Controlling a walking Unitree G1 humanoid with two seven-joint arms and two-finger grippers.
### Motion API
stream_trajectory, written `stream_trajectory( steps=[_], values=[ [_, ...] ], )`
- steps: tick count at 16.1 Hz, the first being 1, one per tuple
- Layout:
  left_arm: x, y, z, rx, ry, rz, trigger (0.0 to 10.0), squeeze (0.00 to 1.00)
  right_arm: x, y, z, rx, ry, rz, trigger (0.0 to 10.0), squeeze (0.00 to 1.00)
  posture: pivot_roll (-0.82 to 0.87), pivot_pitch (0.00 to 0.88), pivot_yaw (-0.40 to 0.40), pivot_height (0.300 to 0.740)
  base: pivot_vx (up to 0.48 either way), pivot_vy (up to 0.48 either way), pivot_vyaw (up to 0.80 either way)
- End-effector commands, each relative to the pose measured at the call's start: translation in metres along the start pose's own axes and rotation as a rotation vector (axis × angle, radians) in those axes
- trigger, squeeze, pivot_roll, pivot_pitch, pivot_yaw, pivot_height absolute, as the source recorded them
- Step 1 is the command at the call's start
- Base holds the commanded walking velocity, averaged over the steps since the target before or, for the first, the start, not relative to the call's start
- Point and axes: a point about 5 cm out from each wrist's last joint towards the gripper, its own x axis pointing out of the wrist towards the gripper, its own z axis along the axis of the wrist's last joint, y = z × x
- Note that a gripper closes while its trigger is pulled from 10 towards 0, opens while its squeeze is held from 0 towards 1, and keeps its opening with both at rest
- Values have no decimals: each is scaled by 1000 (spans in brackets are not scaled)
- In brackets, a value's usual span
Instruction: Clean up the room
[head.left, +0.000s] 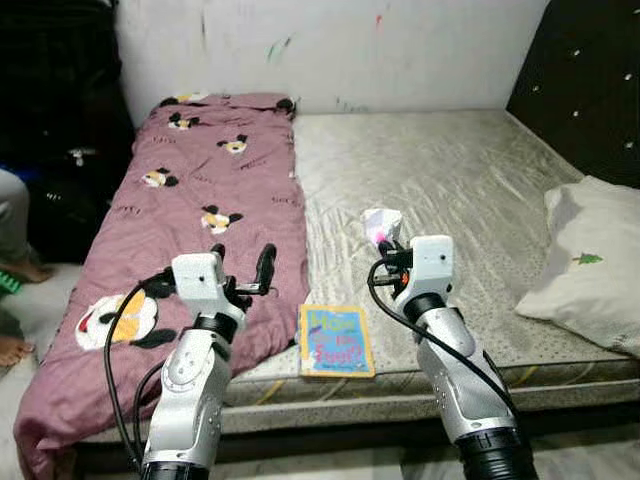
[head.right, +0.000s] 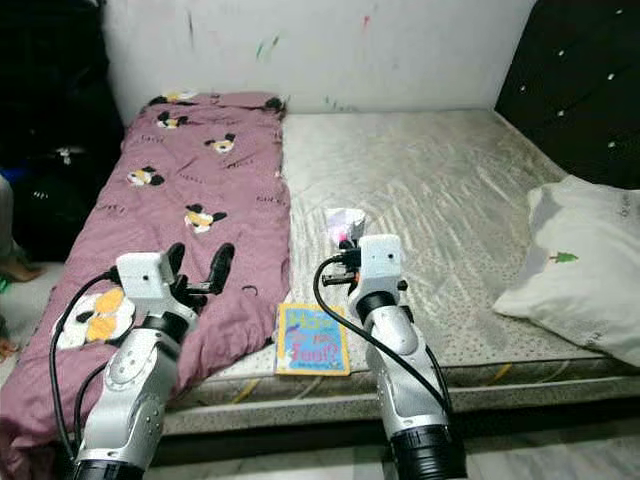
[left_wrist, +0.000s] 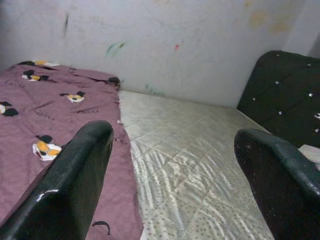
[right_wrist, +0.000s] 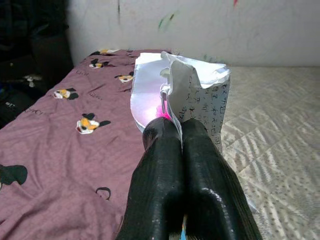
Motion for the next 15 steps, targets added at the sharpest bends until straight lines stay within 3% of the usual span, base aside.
stream_trajectory(
  steps=[1,15],
  values=[
    [2,-2,2,-1,-7,-15,10000,0,1,-1,1,-3,-1,3,10000,0,-46,0,12,740,330,0,0],
    [1,1,0,14,7,2,10000,0,0,-1,-3,16,10,-6,10000,0,-42,0,13,740,297,0,0]
  ],
)
